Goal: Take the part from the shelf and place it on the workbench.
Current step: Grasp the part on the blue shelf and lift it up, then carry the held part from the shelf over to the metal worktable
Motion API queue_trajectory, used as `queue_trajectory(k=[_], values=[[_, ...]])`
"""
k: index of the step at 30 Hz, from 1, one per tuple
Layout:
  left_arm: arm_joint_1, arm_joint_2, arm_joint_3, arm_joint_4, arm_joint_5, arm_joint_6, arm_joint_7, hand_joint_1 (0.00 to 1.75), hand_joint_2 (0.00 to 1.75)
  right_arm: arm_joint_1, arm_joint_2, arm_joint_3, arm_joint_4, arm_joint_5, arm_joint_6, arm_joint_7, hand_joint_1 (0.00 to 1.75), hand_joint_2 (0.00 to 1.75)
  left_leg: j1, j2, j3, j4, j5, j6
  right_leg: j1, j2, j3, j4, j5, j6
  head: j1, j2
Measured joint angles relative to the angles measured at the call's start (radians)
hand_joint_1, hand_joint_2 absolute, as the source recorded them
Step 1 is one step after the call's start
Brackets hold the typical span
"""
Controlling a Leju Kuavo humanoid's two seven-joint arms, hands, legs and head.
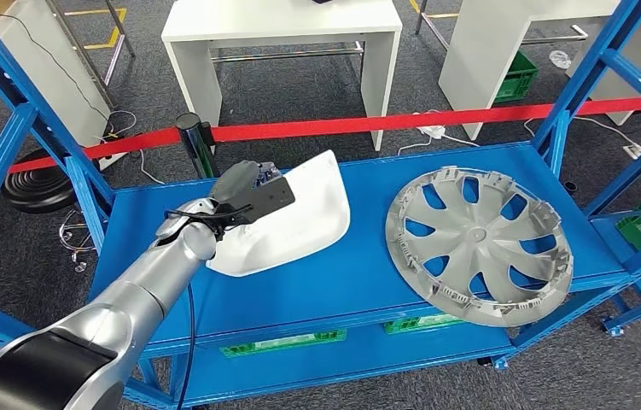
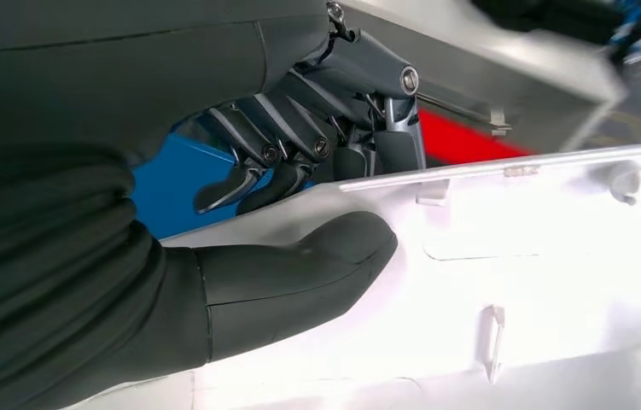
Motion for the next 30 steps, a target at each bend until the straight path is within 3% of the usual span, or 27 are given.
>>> queue_trajectory(k=[5, 8, 14, 18, 24, 28, 30], values=[[0.021, -0.005, 0.107, -0.102, 0.256, -0.139, -0.141, 1.75, 1.75, 0.006, 0.000, -0.024, 0.000, -0.025, -0.009, -0.003, 0.00, 0.00, 0.000, 0.000, 0.000, 0.000, 0.000, 0.000, 0.000, 0.000, 0.000, 0.000, 0.000, 0.000, 0.000, 0.000], [0.090, 0.001, 0.139, -0.277, 0.472, -0.217, -0.107, 1.75, 1.75, 0.008, 0.000, -0.047, 0.000, -0.048, -0.024, -0.002, 0.00, 0.00, 0.000, 0.001, 0.000, 0.000, -0.001, 0.000, 0.000, 0.001, 0.000, 0.000, 0.000, 0.000, 0.000, 0.000], [0.273, 0.073, 0.135, -0.651, 0.805, -0.202, -0.003, 1.75, 1.75, 0.016, 0.000, -0.085, 0.000, -0.064, -0.042, 0.016, 0.00, 0.00, 0.000, 0.002, 0.001, -0.001, -0.001, 0.001, 0.000, 0.001, 0.000, 0.000, -0.001, 0.000, 0.000, 0.000], [0.352, 0.112, 0.119, -0.783, 0.868, -0.212, 0.031, 1.75, 1.75, 0.017, 0.000, -0.097, 0.000, -0.061, -0.047, 0.026, 0.00, 0.00, 0.000, 0.001, 0.000, 0.000, -0.001, 0.001, 0.000, 0.000, 0.000, 0.000, -0.001, -0.001, 0.000, 0.000], [0.411, 0.135, 0.089, -0.873, 0.891, -0.262, 0.065, 1.75, 1.75, 0.018, 0.000, -0.106, 0.000, -0.059, -0.037, -0.001, 0.00, 0.00, -0.006, 0.001, -0.001, 0.004, -0.006, 0.008, -0.006, 0.000, 0.002, -0.003, 0.000, 0.005, 0.000, 0.000], [0.437, 0.144, 0.064, -0.919, 0.899, -0.306, 0.079, 1.75, 1.75, 0.018, 0.000, -0.112, 0.000, -0.060, -0.030, -0.016, 0.00, 0.00, -0.009, 0.001, 0.000, 0.006, -0.003, 0.020, -0.009, 0.000, 0.006, -0.007, 0.005, 0.017, 0.000, 0.000], [0.451, 0.147, 0.052, -0.948, 0.901, -0.320, 0.080, 1.75, 1.75, 0.018, 0.000, -0.113, 0.000, -0.059, -0.029, -0.019, 0.00, 0.00, -0.003, 0.006, 0.004, -0.008, 0.008, 0.030, -0.008, 0.000, 0.004, 0.002, -0.008, 0.022, 0.000, 0.000]])
